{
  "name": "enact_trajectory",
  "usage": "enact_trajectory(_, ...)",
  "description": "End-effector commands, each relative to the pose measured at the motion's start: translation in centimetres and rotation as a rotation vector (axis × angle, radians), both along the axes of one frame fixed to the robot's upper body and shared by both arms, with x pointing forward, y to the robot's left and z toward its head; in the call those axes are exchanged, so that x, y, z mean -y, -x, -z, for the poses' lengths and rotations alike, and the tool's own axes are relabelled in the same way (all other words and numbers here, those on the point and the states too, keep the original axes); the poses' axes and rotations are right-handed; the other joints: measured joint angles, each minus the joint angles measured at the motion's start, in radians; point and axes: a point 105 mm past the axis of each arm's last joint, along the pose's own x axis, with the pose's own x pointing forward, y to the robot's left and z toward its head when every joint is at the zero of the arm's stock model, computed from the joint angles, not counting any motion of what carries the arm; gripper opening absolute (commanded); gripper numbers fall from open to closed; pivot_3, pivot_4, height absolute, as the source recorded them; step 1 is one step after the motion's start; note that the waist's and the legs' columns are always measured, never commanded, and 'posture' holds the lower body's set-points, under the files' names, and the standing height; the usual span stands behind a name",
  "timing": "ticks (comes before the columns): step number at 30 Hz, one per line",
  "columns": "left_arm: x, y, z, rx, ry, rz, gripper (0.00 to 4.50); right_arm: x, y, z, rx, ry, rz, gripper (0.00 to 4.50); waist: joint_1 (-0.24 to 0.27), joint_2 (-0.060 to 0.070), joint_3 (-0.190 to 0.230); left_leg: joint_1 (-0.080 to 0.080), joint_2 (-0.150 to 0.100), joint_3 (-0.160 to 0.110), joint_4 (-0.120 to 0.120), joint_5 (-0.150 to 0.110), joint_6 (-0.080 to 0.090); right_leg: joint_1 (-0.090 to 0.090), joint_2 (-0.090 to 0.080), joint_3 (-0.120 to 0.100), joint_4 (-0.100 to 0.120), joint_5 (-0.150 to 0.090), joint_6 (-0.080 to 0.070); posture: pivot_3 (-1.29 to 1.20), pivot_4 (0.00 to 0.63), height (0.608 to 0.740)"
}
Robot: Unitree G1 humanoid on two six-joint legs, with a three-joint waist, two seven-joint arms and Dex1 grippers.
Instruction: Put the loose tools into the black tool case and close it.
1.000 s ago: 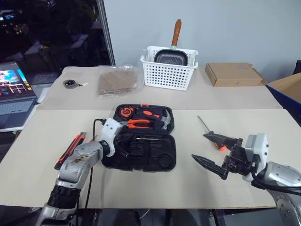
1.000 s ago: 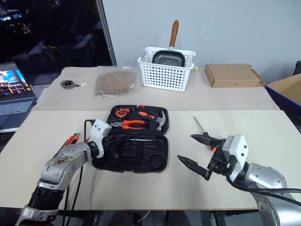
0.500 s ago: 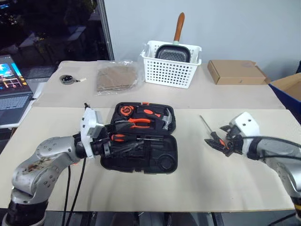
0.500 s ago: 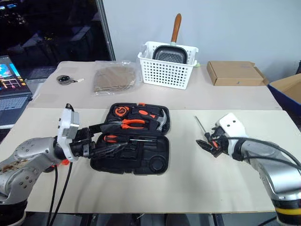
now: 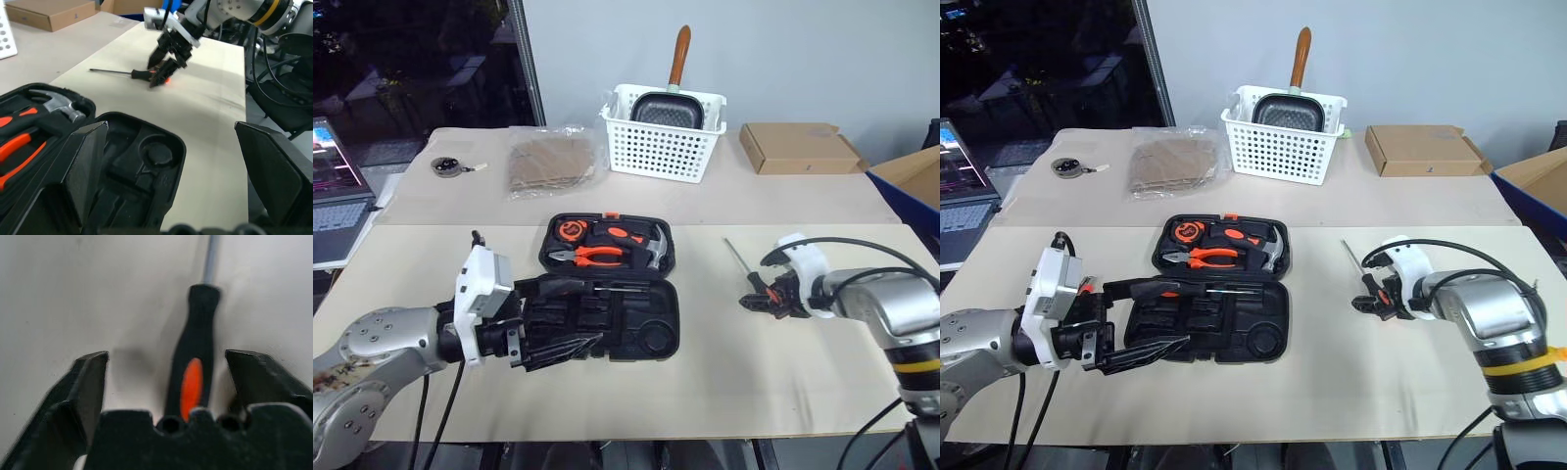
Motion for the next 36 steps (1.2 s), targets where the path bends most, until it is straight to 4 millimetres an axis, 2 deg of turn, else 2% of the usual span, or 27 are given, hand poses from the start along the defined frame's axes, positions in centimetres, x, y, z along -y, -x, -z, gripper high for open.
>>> enact_trajectory(1,0.5,0.5,-0.7,0.044,0.008,0.006,4.50,0.1,-0.8,-0.3,0.051,0.048,-0.026,2.94,0.000,0.000,0.000,0.000,0.000,0.000,0.000,0.000,0.000,0.000,0.000,0.000,0.000,0.000,0.000,0.00,0.150,0.740)
enact_trajectory(4,0.5,0.5,-0.7,0.070,0.005,-0.014,4.50,0.3,-0.9,0.0,0.070,0.101,-0.062,1.96,-0.002,0.000,0.000,0.001,0.000,0.000,0.000,0.000,0.000,0.000,0.000,0.000,0.000,0.000,0.000,0.00,0.150,0.740)
enact_trajectory(7,0.1,0.5,-0.5,0.098,0.009,-0.062,4.50,0.3,-1.0,-0.6,0.135,0.118,-0.114,0.97,-0.002,0.000,0.000,0.001,0.000,0.001,0.000,0.000,-0.001,0.000,0.000,0.000,0.001,0.000,0.000,0.00,0.150,0.740)
enact_trajectory(10,-0.1,0.6,-0.7,0.124,0.067,-0.085,4.50,-0.1,-0.7,-1.3,0.185,0.095,-0.172,0.91,0.000,0.000,0.000,0.001,0.000,0.001,0.000,0.001,-0.001,0.001,0.000,0.000,0.001,0.000,0.000,0.00,0.150,0.740)
enact_trajectory(13,-1.5,0.8,-0.1,0.105,0.071,-0.113,4.50,-3.3,0.5,-4.2,0.275,0.002,-0.366,0.91,0.001,0.001,0.001,0.001,0.000,0.001,0.000,0.001,-0.001,0.000,0.000,0.000,0.001,0.000,0.000,0.00,0.150,0.740)
enact_trajectory(16,-4.1,1.8,-0.1,0.081,0.133,-0.162,4.50,-9.1,2.2,-6.9,0.299,-0.108,-0.627,0.91,-0.014,0.004,0.003,0.001,0.002,0.001,0.000,0.001,-0.002,-0.002,0.002,0.000,0.002,0.001,-0.001,0.00,0.150,0.740)
enact_trajectory(18,-5.6,2.7,0.6,0.064,0.124,-0.197,4.50,-12.2,3.3,-7.2,0.310,-0.097,-0.807,0.91,-0.033,0.005,0.005,0.001,0.004,0.001,0.000,0.001,-0.002,-0.002,0.004,0.001,0.002,0.001,-0.002,0.00,0.150,0.740)
enact_trajectory(22,-7.1,4.0,1.1,0.045,0.131,-0.253,4.50,-16.1,3.0,-6.0,0.293,-0.052,-0.965,0.91,-0.022,0.002,0.005,0.003,0.006,-0.001,0.000,0.001,-0.002,-0.001,0.008,-0.002,0.002,0.000,-0.005,0.00,0.150,0.740)
enact_trajectory(26,-8.1,4.6,1.1,0.045,0.122,-0.277,4.50,-18.0,3.0,-5.0,0.265,0.004,-1.070,0.91,0.004,0.002,0.005,0.001,0.003,0.000,0.000,0.002,-0.004,-0.002,0.003,-0.004,0.002,0.000,-0.006,0.00,0.150,0.740)
enact_trajectory(29,-8.6,5.1,1.2,0.039,0.091,-0.280,4.50,-19.4,2.7,-4.4,0.241,0.050,-1.120,0.91,0.000,0.002,0.005,0.001,0.002,0.002,0.000,0.002,-0.003,-0.002,0.000,-0.004,0.002,0.001,-0.005,0.00,0.150,0.740)
enact_trajectory(36,-8.4,5.5,1.3,0.040,0.067,-0.270,4.50,-19.6,2.3,-2.8,0.174,0.147,-1.170,0.91,-0.002,0.002,0.005,0.001,0.003,0.001,0.000,0.001,-0.003,-0.003,0.000,-0.007,0.003,0.000,-0.006,0.00,0.150,0.740)
